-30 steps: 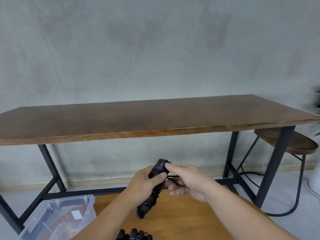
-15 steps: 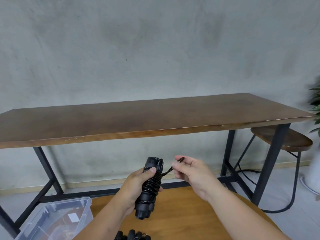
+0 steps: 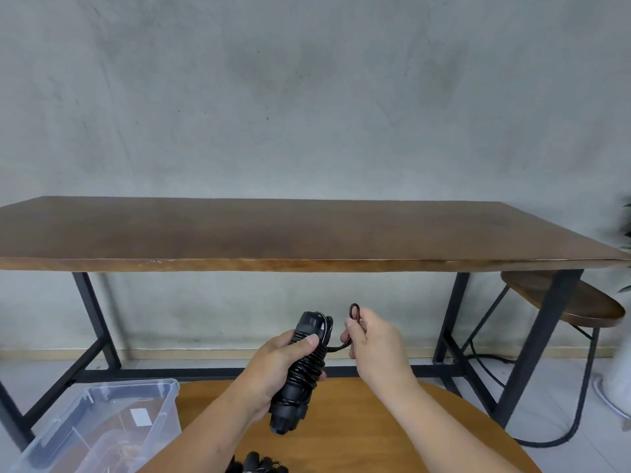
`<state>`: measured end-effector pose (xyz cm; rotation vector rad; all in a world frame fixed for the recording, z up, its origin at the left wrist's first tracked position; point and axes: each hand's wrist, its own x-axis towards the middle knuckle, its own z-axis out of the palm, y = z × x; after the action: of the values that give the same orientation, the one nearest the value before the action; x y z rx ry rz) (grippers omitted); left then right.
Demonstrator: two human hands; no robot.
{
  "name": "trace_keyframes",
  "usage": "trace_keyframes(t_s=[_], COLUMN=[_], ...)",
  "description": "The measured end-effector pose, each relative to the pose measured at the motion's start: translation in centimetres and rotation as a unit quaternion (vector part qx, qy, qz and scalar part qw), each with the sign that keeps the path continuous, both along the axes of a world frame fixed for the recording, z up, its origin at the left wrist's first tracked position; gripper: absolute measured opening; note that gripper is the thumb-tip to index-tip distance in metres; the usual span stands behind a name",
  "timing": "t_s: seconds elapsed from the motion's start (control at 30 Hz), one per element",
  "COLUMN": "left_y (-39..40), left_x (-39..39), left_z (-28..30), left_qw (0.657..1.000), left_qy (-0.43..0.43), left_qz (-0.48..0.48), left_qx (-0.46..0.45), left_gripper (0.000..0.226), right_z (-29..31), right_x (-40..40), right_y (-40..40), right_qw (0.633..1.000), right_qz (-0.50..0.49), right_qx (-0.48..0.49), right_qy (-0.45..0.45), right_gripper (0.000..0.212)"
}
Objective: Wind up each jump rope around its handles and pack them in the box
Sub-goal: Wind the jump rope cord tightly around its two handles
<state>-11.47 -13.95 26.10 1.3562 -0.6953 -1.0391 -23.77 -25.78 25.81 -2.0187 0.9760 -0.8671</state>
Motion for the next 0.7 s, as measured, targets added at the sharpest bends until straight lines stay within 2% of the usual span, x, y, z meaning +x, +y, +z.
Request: trace_keyframes(t_s=[0.1, 0.2, 0.4, 0.47, 0.57, 0.7], left_y=[0.2, 0.3, 0.3, 0.4, 0.5, 0.5], left_x=[0.1, 0.1, 0.2, 0.3, 0.3, 0.3], left_z=[-0.1, 0.1, 0.2, 0.2, 0.1, -0.3], left_qw=[1.0, 0.999, 0.999, 0.998, 0.997, 0.996], left_qy=[-0.013, -0.028, -0.04, -0.045, -0.059, -0.078], left_qz=[-0.001, -0.012, -0.024, -0.028, -0.037, -0.046], left_qx=[-0.006, -0.015, -0.025, -0.027, -0.024, -0.02], left_gripper=[0.03, 0.026, 0.024, 0.024, 0.028, 0.026], right_z=[-0.7, -1.0, -0.2, 0.0, 0.0, 0.4], right_x=[-0.3, -0.4, -0.5, -0.8, -1.2, -1.2], right_y=[0.0, -0.4, -0.5, -0.1, 0.2, 0.5], right_qw=[0.993, 0.975, 0.937, 0.928, 0.948, 0.942], right_qz=[0.007, 0.045, 0.066, 0.065, 0.081, 0.087], right_qx=[-0.093, -0.138, -0.226, -0.256, -0.221, -0.226], right_qy=[0.073, 0.167, 0.257, 0.262, 0.212, 0.232], right_gripper=[0.035, 0.029, 0.026, 0.026, 0.03, 0.029])
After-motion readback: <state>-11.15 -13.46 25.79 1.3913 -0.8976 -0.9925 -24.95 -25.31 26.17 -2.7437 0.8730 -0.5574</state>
